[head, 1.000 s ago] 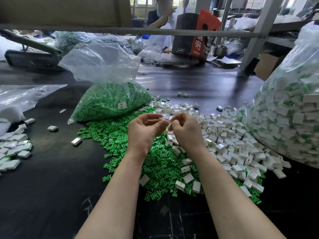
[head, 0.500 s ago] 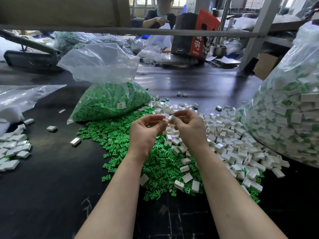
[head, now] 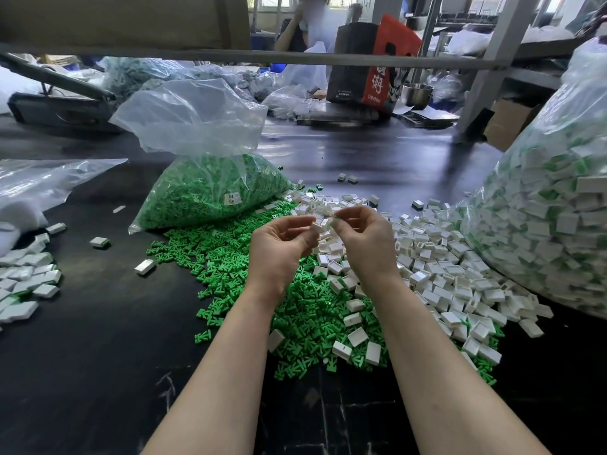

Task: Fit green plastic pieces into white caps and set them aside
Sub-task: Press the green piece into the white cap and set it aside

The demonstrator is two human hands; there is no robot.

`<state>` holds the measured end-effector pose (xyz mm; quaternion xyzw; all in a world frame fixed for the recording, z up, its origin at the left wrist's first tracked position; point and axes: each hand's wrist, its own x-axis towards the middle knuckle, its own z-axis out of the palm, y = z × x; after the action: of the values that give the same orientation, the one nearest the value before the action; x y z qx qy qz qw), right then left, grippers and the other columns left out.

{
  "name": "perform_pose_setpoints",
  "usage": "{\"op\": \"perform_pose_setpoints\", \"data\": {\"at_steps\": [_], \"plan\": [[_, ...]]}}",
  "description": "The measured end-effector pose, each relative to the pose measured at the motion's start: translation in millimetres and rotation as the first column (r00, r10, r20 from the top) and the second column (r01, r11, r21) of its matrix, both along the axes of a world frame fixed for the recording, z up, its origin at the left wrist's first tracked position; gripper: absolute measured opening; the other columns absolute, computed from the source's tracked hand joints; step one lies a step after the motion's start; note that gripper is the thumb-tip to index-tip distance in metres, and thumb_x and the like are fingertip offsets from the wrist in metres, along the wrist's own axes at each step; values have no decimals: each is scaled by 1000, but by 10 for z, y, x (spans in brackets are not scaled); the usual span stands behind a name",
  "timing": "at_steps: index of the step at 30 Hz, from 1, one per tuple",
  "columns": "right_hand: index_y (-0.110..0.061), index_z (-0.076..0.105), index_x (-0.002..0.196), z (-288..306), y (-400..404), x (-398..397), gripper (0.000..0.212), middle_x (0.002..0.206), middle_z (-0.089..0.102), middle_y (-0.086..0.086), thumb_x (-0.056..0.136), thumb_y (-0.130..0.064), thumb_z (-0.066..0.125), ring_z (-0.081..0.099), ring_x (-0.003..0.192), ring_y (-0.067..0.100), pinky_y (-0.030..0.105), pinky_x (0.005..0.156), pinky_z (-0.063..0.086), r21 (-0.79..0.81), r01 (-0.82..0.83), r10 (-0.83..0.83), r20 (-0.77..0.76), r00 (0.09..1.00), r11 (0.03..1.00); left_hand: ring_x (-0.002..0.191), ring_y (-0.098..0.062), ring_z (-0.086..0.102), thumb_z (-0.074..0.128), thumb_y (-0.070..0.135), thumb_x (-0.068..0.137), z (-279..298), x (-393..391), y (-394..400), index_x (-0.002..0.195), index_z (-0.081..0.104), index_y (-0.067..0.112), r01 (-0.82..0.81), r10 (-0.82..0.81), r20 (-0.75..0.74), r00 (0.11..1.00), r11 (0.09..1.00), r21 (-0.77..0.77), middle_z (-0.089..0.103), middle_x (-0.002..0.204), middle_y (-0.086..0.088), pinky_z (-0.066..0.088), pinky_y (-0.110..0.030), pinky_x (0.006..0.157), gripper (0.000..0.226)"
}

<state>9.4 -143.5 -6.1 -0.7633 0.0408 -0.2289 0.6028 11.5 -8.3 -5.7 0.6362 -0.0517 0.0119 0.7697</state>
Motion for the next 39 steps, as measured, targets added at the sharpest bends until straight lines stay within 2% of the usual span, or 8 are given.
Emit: {"op": "perform_pose_setpoints", "data": {"at_steps": [4,9,16,21,30,39], "plan": [[-24,65,86,8,-3,-17,17,85,68,-4,88,-8,70,65,78,6,14,69,51,83,-20,20,4,1000,996,74,-13,70,74,6,82,-3,5,6,98,69,3,-12,12,-4,1000,1000,8,73,88,-10,54,-18,65,17],[-18,69,88,42,11,-55,15,83,72,-1,88,-2,69,65,65,-5,9,59,47,215,-93,89,30,996,972,76,-16,70,75,7,80,-5,4,4,96,70,3,-9,9,-7,1000,1000,3,74,85,-9,55,-21,68,17],[-12,71,90,70,12,-92,11,80,72,1,86,-1,69,62,60,1,12,54,46,307,-143,133,53,990,941,72,-13,70,76,6,80,-2,-2,12,94,72,4,-29,28,-9,1000,999,-17,75,80,-5,53,-17,64,15],[-13,72,86,83,17,-106,13,70,72,-8,85,0,70,62,60,1,12,55,46,313,-180,169,63,984,933,74,-12,70,76,7,79,18,-26,15,96,73,4,-30,30,5,1000,999,-24,75,83,-6,53,-18,64,17],[-10,72,86,85,3,-112,8,70,72,-8,84,-2,72,63,63,-1,12,57,47,319,-213,208,51,977,923,73,-11,72,74,1,80,19,-15,23,95,73,4,-17,18,26,999,999,-51,76,81,-3,54,-16,66,15],[-14,73,84,99,18,-128,11,72,73,-8,82,-3,75,66,66,0,11,60,48,232,-219,210,60,976,948,72,-9,71,73,1,82,11,-16,44,93,74,5,-30,32,64,997,999,-34,76,79,-2,53,-16,66,12]]}}
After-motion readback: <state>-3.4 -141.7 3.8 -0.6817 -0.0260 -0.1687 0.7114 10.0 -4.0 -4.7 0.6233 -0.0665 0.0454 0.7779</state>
